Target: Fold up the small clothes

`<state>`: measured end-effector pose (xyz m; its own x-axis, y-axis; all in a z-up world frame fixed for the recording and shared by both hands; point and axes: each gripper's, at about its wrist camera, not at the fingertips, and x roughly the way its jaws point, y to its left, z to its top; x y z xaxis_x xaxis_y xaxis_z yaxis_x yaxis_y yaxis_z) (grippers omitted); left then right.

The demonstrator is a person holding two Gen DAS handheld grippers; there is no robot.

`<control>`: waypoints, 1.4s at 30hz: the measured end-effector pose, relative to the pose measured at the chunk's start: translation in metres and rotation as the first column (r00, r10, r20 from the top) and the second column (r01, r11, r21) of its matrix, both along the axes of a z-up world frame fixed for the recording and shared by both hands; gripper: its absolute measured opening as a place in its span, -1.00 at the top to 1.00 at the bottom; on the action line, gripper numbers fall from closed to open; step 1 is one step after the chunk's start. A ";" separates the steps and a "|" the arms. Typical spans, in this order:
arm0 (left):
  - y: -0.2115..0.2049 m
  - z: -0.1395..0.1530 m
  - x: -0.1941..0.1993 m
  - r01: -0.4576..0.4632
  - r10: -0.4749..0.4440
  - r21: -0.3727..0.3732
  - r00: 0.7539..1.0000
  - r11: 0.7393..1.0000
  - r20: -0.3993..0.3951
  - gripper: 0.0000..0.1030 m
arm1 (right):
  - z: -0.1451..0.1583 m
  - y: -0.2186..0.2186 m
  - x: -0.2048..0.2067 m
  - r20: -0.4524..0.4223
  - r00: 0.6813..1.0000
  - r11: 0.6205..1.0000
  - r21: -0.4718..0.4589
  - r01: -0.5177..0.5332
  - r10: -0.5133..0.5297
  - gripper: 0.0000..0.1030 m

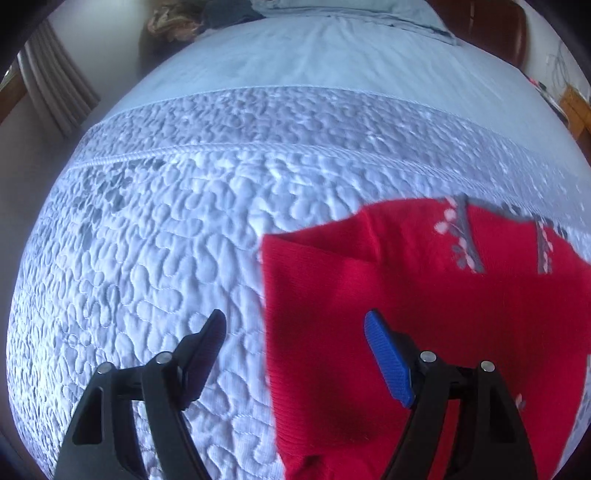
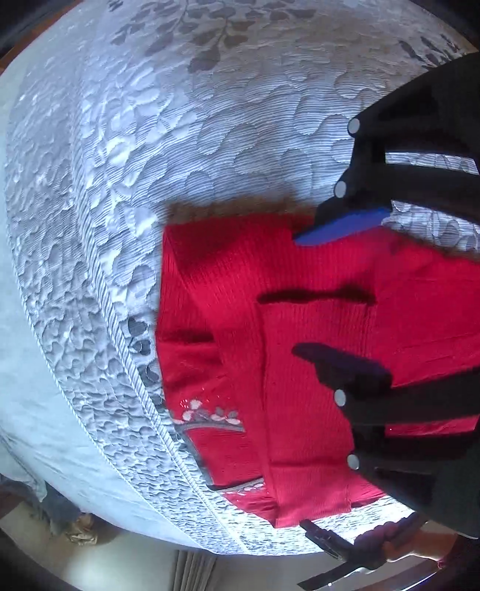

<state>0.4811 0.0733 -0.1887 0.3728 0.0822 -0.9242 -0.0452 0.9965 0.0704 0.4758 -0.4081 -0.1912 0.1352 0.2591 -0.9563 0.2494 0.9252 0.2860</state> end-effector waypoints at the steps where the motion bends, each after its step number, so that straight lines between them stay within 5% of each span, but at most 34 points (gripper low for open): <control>1: 0.005 -0.002 0.004 -0.011 0.011 -0.008 1.000 1.000 -0.010 -0.51 | -0.004 -0.004 0.002 -0.006 1.000 1.000 0.028 0.009 -0.009 -0.05; 6: 0.014 -0.019 0.019 -0.017 0.014 -0.048 0.997 0.999 -0.074 -0.51 | -0.025 0.002 0.012 -0.032 0.999 0.996 0.088 0.019 -0.016 -0.02; 8: 0.016 -0.028 0.023 -0.027 0.023 -0.053 0.996 0.998 -0.083 -0.51 | -0.024 0.007 0.015 -0.031 1.000 0.998 0.063 -0.001 0.003 0.26; 10: 0.015 -0.033 0.027 -0.022 0.019 -0.033 0.996 0.999 -0.084 -0.53 | -0.020 0.010 0.016 -0.011 1.000 0.997 0.078 -0.027 0.028 0.95; 15: 0.010 -0.025 0.026 -0.030 0.030 0.045 1.000 0.999 0.003 -0.51 | 0.006 -0.002 0.013 0.093 0.996 1.000 0.025 -0.010 0.007 0.96; 21: 0.008 -0.042 0.026 -0.039 0.040 0.061 0.999 0.997 -0.032 -0.56 | -0.022 -0.007 0.009 0.025 1.000 1.000 -0.011 0.008 -0.008 0.91; 25: 0.011 -0.021 0.014 -0.046 0.046 0.055 0.999 0.997 -0.011 -0.53 | -0.003 -0.009 -0.006 0.076 0.996 0.999 0.029 0.035 -0.037 0.34; 30: 0.004 0.004 -0.015 0.009 -0.013 0.051 0.998 0.999 0.064 -0.53 | 0.009 -0.001 -0.034 0.084 0.996 0.999 0.043 -0.013 0.009 0.38; 34: -0.008 -0.008 -0.025 0.027 -0.028 0.033 0.999 0.999 0.022 -0.53 | -0.007 0.015 -0.033 0.026 0.998 0.998 0.013 -0.058 0.058 0.41; 37: -0.011 -0.027 -0.025 0.028 -0.026 0.046 0.999 0.999 -0.036 -0.54 | -0.019 0.019 -0.033 -0.004 0.998 0.998 0.030 -0.060 0.060 0.84; 42: -0.004 -0.038 -0.030 0.011 -0.010 0.002 0.998 1.000 -0.069 -0.59 | -0.011 0.006 -0.044 0.000 0.999 0.998 0.031 -0.046 0.046 0.93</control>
